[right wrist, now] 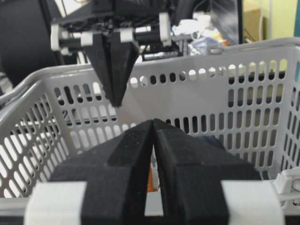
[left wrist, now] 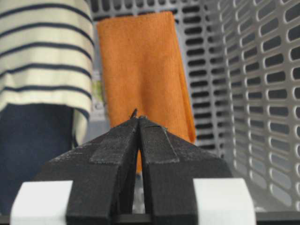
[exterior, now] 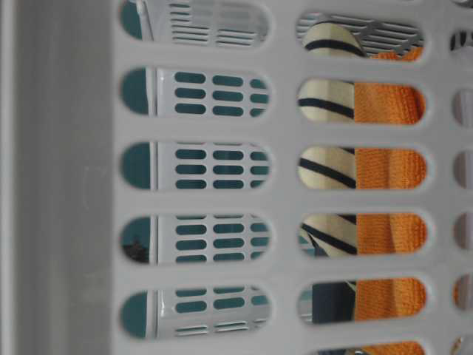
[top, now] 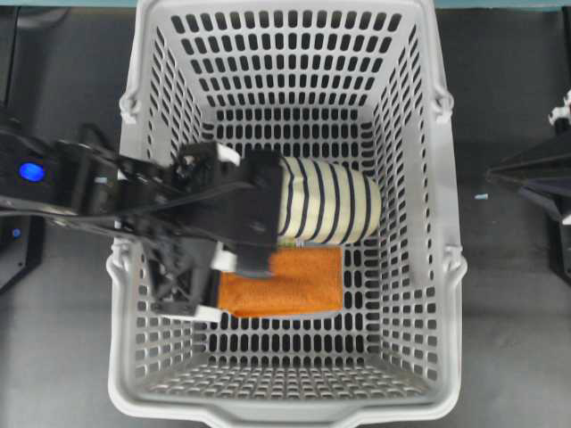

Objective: Pick up the orange cloth from the shopping basket with the left arm.
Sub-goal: 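Lower the open left gripper down onto the orange cloth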

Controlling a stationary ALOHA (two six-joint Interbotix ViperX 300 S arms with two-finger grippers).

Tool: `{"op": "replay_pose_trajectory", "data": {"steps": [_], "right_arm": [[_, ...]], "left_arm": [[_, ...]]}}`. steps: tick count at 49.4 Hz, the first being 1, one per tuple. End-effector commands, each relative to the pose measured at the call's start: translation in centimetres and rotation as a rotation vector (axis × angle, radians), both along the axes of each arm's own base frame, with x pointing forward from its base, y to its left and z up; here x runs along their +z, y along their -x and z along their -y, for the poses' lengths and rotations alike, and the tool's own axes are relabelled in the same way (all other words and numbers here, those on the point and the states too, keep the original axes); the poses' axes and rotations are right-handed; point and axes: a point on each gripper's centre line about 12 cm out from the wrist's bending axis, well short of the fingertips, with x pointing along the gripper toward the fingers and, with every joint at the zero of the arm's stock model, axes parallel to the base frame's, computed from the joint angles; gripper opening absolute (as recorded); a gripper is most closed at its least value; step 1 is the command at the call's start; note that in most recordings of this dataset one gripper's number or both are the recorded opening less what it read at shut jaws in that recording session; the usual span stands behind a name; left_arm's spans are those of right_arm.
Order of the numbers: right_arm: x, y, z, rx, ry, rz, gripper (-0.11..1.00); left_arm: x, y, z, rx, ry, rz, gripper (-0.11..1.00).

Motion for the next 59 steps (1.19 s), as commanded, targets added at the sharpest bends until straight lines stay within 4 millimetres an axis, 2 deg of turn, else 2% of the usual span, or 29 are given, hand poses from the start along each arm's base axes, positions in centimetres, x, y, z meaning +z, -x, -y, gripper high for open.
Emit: {"op": "replay_pose_trajectory", "data": {"steps": [1,9,12,15,24,28,36,46,59], "right_arm": [[0.6,0.0,0.0,0.001,-0.006,0.018,-0.01],[0.7,0.1,0.0,0.001,-0.006,0.025,-0.01],[0.6,0.1,0.0,0.002,-0.006,0.023,-0.01],[0.6,0.1,0.0,0.001,-0.005,0.023,-0.01],[0.5,0.1,0.0,0.001,-0.006,0.02,-0.01],[0.4,0.2,0.0,0.002,-0.006,0.018,-0.01],[0.5,0.2,-0.2,0.01,-0.006,0.02,-0.01],[0.5,0.2,-0.3,0.016,-0.006,0.02,-0.01],[0.5,0.2,-0.3,0.015,-0.008,0.023,-0.01]], "left_arm": [[0.7,-1.1,0.3,0.023,0.013,-0.019,0.0],[-1.7,-2.5,0.5,0.07,0.038,-0.083,0.01],[-2.4,-2.8,0.5,0.075,0.039,-0.097,0.06],[-2.9,-3.0,0.6,0.077,0.039,-0.108,0.2],[-5.2,-4.0,0.9,0.087,0.044,-0.133,0.74],[-6.6,-4.4,0.9,0.101,0.049,-0.157,0.89],[-9.0,-5.3,1.1,0.109,0.061,-0.144,0.9],[-12.5,-5.0,1.0,0.115,0.049,-0.211,0.9],[-13.4,-4.8,1.1,0.107,0.042,-0.224,0.9]]}}
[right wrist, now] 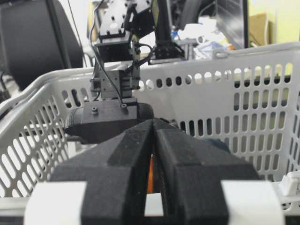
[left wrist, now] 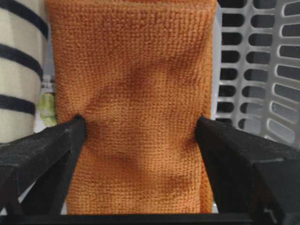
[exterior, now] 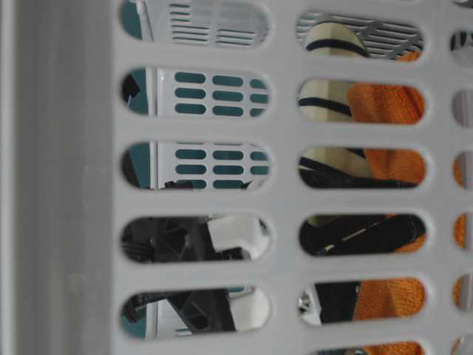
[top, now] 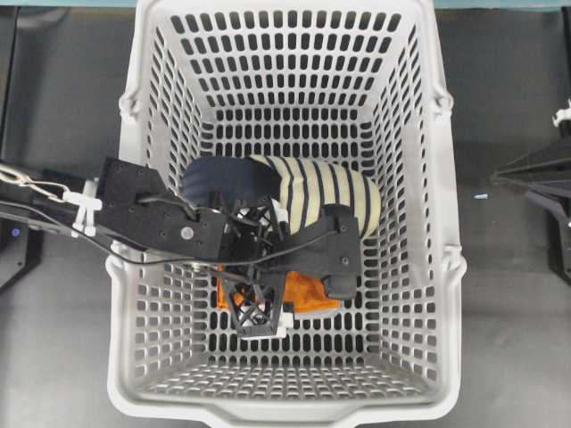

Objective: Pick up the orange cloth from the shopping basket with the left arm.
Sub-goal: 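Lower the open left gripper down onto the orange cloth, then close the left gripper on the orange cloth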

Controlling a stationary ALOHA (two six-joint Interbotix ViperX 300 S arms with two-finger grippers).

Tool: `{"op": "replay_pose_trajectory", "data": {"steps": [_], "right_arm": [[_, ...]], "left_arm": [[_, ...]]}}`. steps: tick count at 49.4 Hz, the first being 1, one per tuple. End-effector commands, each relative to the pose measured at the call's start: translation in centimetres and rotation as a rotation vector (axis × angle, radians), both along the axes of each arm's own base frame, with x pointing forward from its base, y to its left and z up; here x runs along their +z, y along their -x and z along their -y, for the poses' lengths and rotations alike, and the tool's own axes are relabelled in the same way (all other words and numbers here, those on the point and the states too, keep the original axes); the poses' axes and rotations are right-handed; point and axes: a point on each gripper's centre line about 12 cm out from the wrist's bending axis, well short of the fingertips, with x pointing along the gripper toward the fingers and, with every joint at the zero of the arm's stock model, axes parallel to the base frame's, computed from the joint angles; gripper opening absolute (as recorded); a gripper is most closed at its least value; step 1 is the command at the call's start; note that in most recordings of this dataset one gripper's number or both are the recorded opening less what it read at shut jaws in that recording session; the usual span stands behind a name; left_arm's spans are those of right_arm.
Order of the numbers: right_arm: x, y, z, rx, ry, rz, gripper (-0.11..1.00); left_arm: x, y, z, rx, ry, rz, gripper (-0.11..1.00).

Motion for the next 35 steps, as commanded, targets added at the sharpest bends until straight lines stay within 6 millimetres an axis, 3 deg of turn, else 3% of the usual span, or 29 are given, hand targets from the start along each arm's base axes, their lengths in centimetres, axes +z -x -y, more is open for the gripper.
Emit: {"op": "replay_pose_trajectory", "data": {"steps": [1,7,19,24,35], "right_arm": [[0.3,-0.1,0.0,0.001,-0.003,0.006,-0.01],[0.2,-0.1,0.0,0.001,-0.005,0.005,-0.01],[0.2,-0.1,0.0,0.001,-0.003,0.005,-0.01],[0.3,-0.1,0.0,0.001,-0.003,0.008,-0.01],[0.4,0.2,0.0,0.001,-0.005,0.02,-0.01]], "left_arm": [[0.0,0.1,0.0,-0.005,-0.004,0.002,0.89],[0.0,0.2,0.0,-0.009,-0.007,-0.002,0.78],[1.5,0.7,-0.4,-0.005,-0.007,0.012,0.18],[3.4,0.8,-0.6,-0.002,-0.003,0.045,0.16],[10.8,1.2,-0.7,0.003,0.009,0.138,0.16]]}}
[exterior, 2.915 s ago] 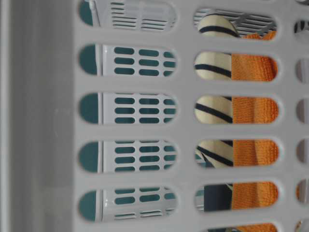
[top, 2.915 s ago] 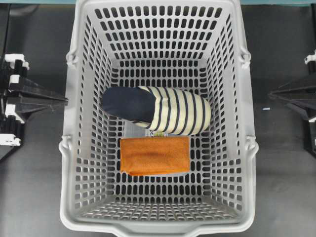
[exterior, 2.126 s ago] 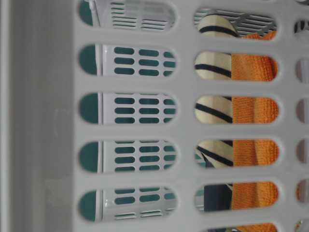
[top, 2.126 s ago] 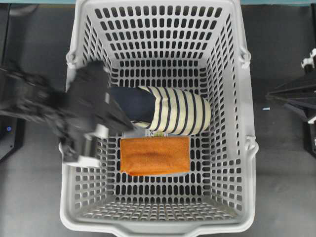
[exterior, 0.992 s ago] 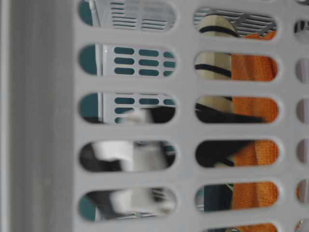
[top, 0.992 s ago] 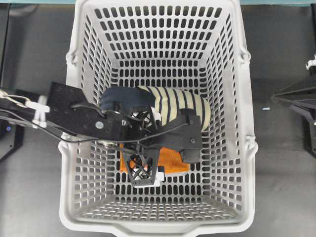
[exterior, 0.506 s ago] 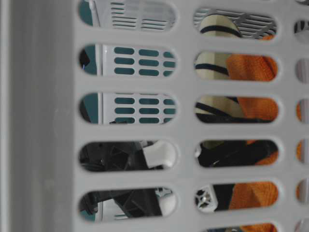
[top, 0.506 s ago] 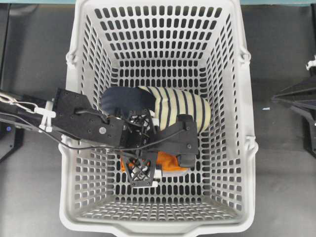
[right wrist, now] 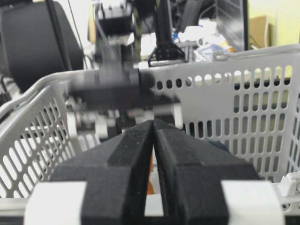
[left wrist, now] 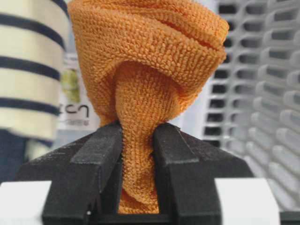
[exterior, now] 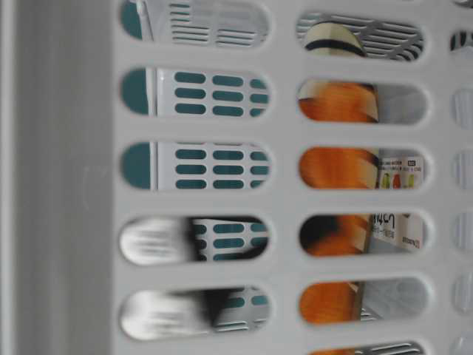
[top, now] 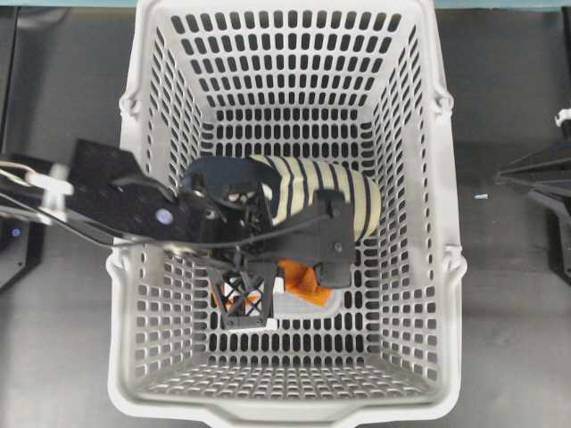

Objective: Pick up the orange cloth from the shopping basket with the left arm.
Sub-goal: 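Close the left gripper on the orange cloth, then lift the orange cloth upward out of the basket with the left gripper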

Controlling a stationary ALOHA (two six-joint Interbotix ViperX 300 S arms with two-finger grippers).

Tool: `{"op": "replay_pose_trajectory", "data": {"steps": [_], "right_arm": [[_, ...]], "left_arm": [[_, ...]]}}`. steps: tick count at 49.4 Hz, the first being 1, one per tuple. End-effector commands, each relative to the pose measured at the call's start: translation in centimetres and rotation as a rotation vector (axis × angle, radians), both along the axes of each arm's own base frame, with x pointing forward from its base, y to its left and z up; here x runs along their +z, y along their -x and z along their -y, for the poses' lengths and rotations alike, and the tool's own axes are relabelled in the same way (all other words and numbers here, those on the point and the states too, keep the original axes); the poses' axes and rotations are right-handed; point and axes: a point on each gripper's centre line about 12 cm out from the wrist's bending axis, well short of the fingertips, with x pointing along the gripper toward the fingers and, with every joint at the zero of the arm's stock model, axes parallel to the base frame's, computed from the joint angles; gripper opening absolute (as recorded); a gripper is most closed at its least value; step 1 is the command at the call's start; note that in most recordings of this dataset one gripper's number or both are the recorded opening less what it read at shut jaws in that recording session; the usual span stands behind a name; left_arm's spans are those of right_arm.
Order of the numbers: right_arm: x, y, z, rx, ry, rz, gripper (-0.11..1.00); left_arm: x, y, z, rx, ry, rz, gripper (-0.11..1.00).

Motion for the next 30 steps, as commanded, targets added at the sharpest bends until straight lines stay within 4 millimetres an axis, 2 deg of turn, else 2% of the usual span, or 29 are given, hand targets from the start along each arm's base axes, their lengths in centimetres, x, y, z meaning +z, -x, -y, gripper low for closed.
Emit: {"op": "replay_pose_trajectory", "data": {"steps": [1,9,15,22,30], "right_arm": [[0.3,0.0,0.0,0.001,-0.005,0.009,-0.01],[0.3,0.0,0.0,0.002,-0.003,0.011,-0.01],[0.3,0.0,-0.1,0.003,-0.002,0.011,-0.01],[0.3,0.0,-0.1,0.003,-0.002,0.011,-0.01],[0.4,0.1,0.0,0.003,-0.003,0.015,-0.01]], "left_arm": [[6.0,0.3,-0.1,0.001,0.013,0.105,0.16],[13.1,1.3,-0.5,0.001,0.011,0.17,0.16],[17.4,2.2,-0.7,-0.03,-0.014,0.17,0.16],[20.1,2.5,-0.8,-0.057,-0.039,0.138,0.16],[20.7,2.0,-1.2,-0.052,-0.047,0.08,0.16]]}}
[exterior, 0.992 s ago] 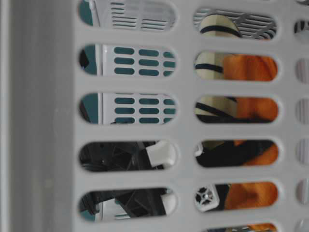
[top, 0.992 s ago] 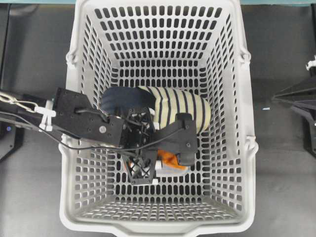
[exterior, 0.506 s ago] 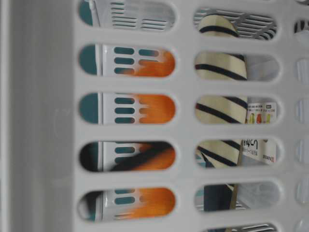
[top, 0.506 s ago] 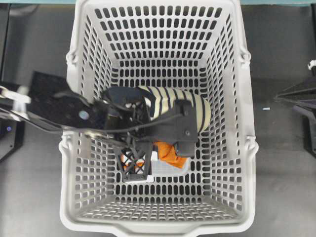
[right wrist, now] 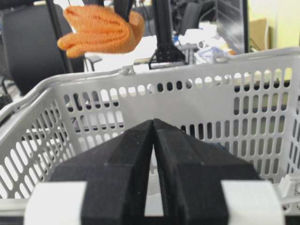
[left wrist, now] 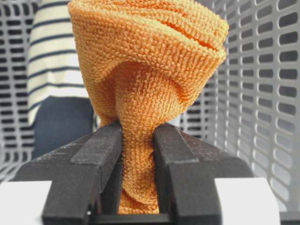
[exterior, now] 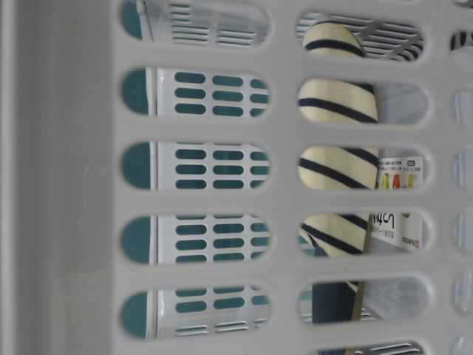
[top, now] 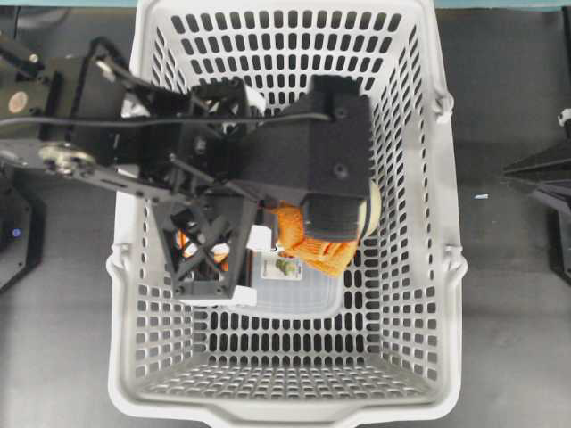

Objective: Pick up the orange cloth from the shopping basket with the left arm.
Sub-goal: 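Lift the orange cloth upward out of the basket with the left gripper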

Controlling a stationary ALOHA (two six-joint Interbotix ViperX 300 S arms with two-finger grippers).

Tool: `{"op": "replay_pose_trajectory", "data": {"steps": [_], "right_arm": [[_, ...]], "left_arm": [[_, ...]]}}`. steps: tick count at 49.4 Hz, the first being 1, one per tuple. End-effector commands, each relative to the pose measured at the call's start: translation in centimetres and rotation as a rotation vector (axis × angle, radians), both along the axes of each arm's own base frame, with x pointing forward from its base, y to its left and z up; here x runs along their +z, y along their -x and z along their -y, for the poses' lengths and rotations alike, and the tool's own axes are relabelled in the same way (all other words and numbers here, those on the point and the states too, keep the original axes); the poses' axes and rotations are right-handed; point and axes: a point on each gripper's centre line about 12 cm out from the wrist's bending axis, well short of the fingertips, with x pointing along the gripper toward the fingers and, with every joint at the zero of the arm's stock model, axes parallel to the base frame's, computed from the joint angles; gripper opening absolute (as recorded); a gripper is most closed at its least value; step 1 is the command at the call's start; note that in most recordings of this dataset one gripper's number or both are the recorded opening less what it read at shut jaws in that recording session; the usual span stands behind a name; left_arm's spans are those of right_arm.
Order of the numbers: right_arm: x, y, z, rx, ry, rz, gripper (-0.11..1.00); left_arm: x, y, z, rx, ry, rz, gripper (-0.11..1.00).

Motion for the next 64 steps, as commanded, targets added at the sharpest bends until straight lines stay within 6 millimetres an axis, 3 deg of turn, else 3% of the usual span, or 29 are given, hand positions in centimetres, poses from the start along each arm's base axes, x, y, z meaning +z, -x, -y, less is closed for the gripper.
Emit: {"op": "replay_pose_trajectory", "data": {"steps": [1,64], "right_arm": [[0.3,-0.1,0.0,0.001,-0.002,0.009,-0.01],[-0.2,0.4,0.0,-0.002,-0.002,0.011,-0.01]], "left_arm": [[1.9,0.6,-0.5,0.012,-0.001,0.012,0.16],[0.8,-0.2,-1.8,0.042,-0.005,-0.013,0.16]]}}
